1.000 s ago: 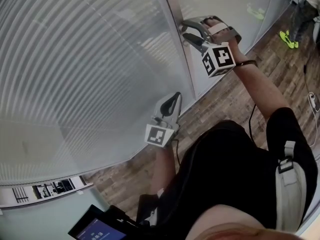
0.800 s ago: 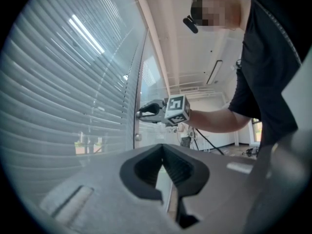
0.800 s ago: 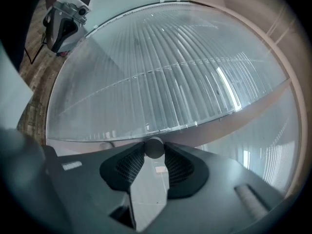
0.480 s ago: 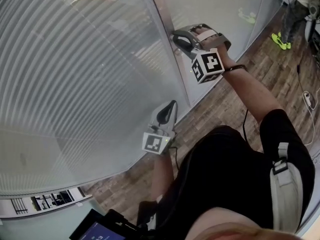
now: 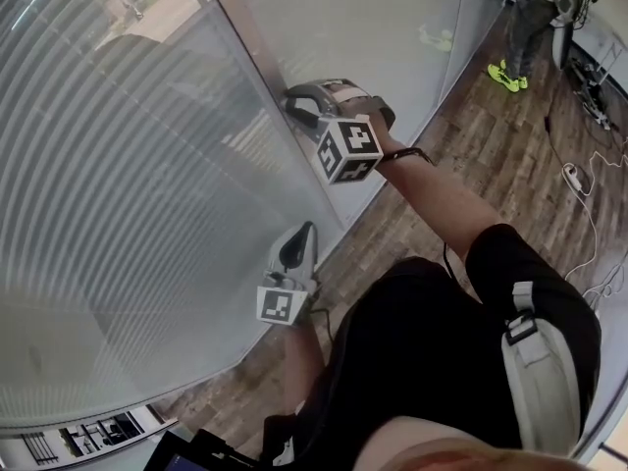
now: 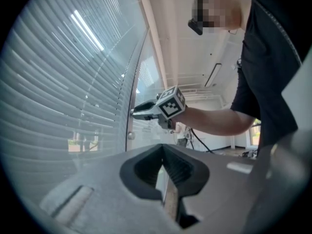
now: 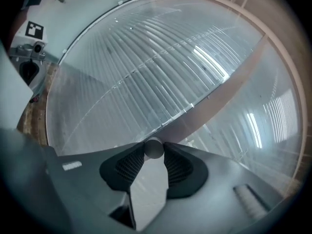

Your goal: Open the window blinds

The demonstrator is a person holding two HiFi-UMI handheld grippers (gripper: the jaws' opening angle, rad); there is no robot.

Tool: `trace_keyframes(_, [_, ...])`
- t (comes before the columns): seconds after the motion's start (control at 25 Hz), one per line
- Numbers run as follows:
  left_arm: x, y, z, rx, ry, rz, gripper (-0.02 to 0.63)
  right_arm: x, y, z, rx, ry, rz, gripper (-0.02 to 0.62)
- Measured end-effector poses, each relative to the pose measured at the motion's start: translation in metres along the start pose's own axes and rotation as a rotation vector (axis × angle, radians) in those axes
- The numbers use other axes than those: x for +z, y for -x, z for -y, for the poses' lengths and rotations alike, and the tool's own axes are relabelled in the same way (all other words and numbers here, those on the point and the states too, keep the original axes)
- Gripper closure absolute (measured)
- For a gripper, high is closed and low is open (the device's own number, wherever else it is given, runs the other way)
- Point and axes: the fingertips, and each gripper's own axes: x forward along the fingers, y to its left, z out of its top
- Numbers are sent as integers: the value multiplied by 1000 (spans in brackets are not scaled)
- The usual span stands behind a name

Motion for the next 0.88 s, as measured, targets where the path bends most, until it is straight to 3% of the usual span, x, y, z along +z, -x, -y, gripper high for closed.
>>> trace_keyframes(0.88, [3,11,1,20,-10,-13,603,-10,-7,8,86,-841,138,472])
